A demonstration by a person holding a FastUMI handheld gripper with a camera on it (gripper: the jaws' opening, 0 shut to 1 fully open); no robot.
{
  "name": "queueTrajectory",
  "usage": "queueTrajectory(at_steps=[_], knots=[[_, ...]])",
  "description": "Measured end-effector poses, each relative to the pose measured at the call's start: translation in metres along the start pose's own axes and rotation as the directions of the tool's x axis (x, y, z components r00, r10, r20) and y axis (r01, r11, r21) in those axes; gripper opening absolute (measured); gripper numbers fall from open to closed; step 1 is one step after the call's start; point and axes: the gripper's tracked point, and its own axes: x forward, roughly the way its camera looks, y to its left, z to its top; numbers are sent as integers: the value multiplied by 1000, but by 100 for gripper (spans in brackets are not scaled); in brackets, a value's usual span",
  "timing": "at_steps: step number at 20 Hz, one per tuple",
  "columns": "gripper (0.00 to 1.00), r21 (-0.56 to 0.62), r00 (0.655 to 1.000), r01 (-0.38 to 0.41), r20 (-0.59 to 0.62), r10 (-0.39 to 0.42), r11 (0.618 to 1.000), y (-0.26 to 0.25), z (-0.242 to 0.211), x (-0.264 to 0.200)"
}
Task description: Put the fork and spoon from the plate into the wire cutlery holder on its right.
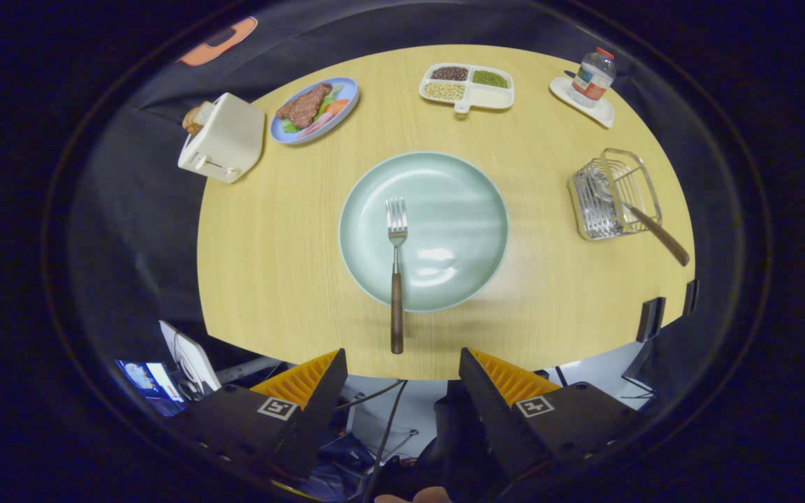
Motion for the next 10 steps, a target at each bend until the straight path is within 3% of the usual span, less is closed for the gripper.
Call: queueTrajectory(at_steps=[8,10], knots=[[95,-6,997,75,14,-75,997,8,0,62],[81,-16,994,106,21,-106,994,4,0,73]])
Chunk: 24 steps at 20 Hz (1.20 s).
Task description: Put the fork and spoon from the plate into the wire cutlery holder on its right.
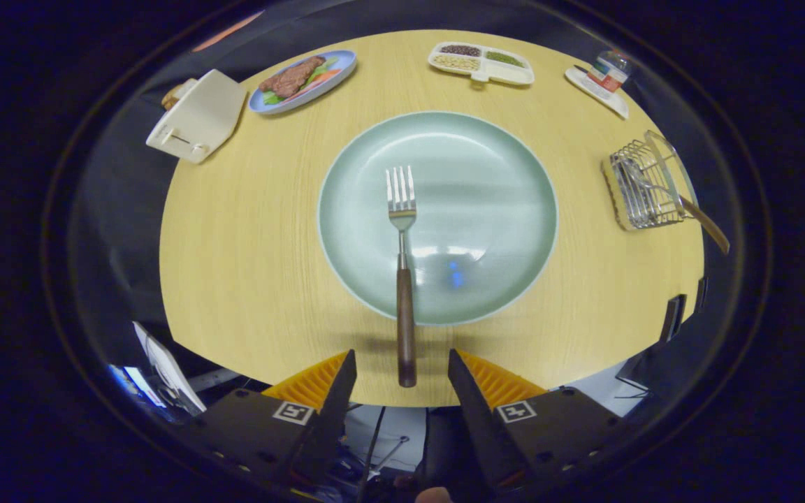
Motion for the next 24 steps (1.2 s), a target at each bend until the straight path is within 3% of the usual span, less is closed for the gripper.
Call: queueTrajectory(at_steps=[1,2,7,9,11,12,14,24], knots=[[74,12,1000,-1,-9,2,1000,1,0,6],[74,20,1000,-3,-19,3,1000,2,0,9],[39,45,999,23,-45,-21,999,0,-2,25],[12,58,998,25,-51,-22,998,-1,-2,24],[13,57,998,17,-63,-13,998,-2,-4,21],[4,49,998,12,-54,-10,999,-3,-2,21],[0,14,999,-6,-44,6,1000,-5,-1,16],[0,9,992,-122,-38,122,992,-20,-5,-60]])
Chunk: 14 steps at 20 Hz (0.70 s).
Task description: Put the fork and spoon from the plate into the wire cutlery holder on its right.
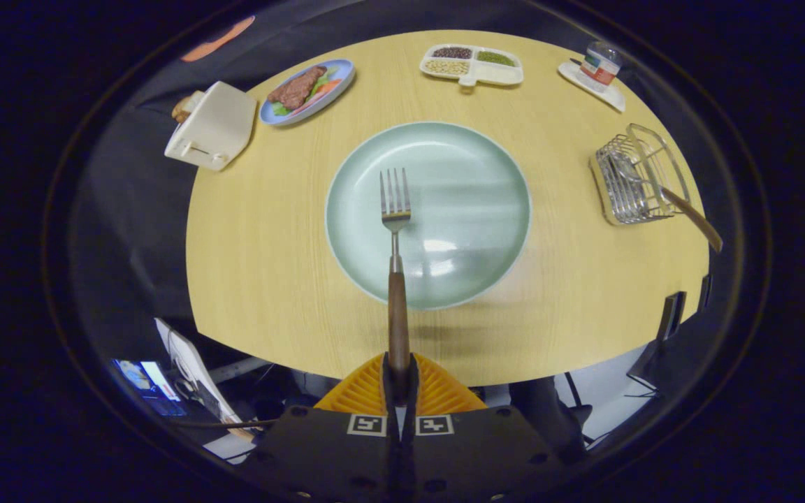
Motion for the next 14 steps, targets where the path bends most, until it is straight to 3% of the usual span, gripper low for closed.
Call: queueTrajectory(at_steps=[7,14], knots=[[0,-25,999,-28,36,29,999,-34,10,-90],[0,55,996,23,82,-28,998,-131,31,-155]])
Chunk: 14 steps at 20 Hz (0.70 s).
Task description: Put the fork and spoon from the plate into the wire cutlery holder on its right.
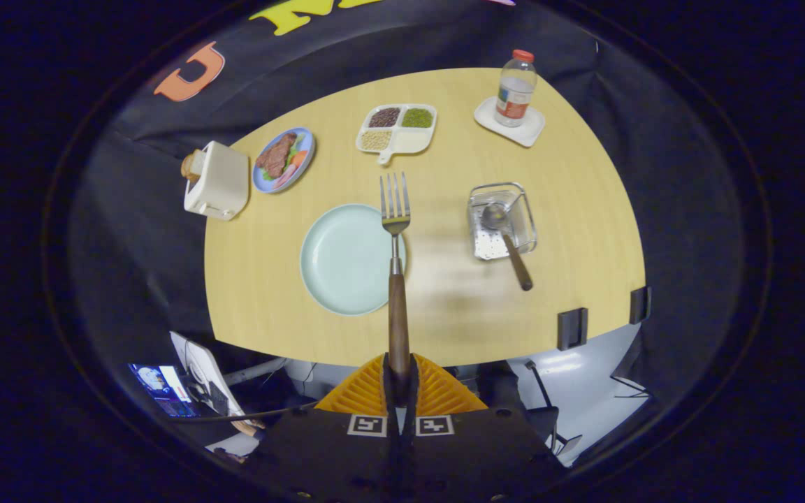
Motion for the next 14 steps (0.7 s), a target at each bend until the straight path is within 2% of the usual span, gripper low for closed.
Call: queueTrajectory(at_steps=[6,10,14], knots=[[0,78,998,4,-63,1,997,-49,2,-1],[0,109,990,15,-139,1,994,-66,-1,12],[0,167,982,-3,-187,34,986,-69,8,20]])
